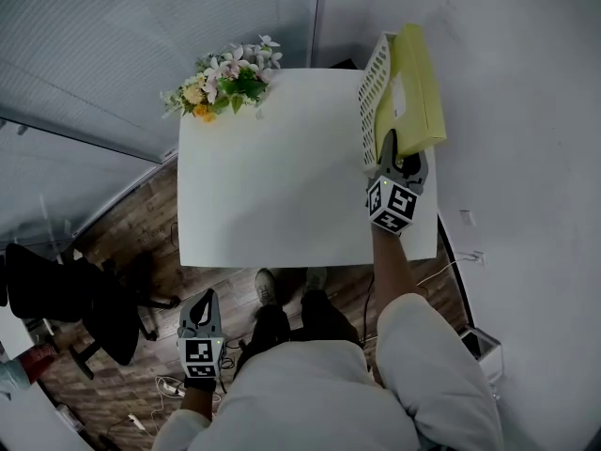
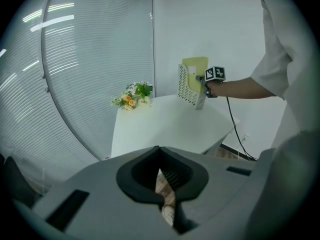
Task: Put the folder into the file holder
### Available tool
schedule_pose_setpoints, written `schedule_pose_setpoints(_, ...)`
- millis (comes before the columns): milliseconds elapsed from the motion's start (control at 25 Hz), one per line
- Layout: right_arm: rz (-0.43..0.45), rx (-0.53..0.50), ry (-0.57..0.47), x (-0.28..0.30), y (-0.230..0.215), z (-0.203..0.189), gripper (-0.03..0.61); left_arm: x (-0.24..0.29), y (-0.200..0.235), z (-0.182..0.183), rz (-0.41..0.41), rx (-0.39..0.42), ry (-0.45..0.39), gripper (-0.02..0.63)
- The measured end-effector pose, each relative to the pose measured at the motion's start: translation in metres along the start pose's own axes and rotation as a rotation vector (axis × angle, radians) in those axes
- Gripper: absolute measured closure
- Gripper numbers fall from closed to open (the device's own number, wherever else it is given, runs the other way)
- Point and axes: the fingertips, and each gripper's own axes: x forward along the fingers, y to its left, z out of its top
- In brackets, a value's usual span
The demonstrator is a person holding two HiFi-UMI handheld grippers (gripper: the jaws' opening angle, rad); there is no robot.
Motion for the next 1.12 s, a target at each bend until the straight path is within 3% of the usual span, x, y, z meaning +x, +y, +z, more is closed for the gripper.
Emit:
schedule_pose_setpoints(520,0.002,-0.042,0.067,-0.001,0.006,-0.035,0.371,-0.005,0.006,-0.007,0.0,-0.006,-0.007,0.606)
schedule_pose_setpoints(840,0.001,-0.029,0.081,-0.035,0.0,-0.02,0.328,-0.006,0.002,0.005,-0.017,-0.001,-0.061,0.606)
schedule_pose_setpoints(960,0.001,-0.052,0.08,-0.065,-0.004,-0.006,0.379,-0.005,-0.002,0.018,-0.035,0.014,-0.1,0.606)
schedule_pose_setpoints(1120,-0.002,-0.107,0.063,-0.107,-0.01,0.019,0.551,-0.005,-0.006,0.04,-0.057,0.036,-0.159,0.606)
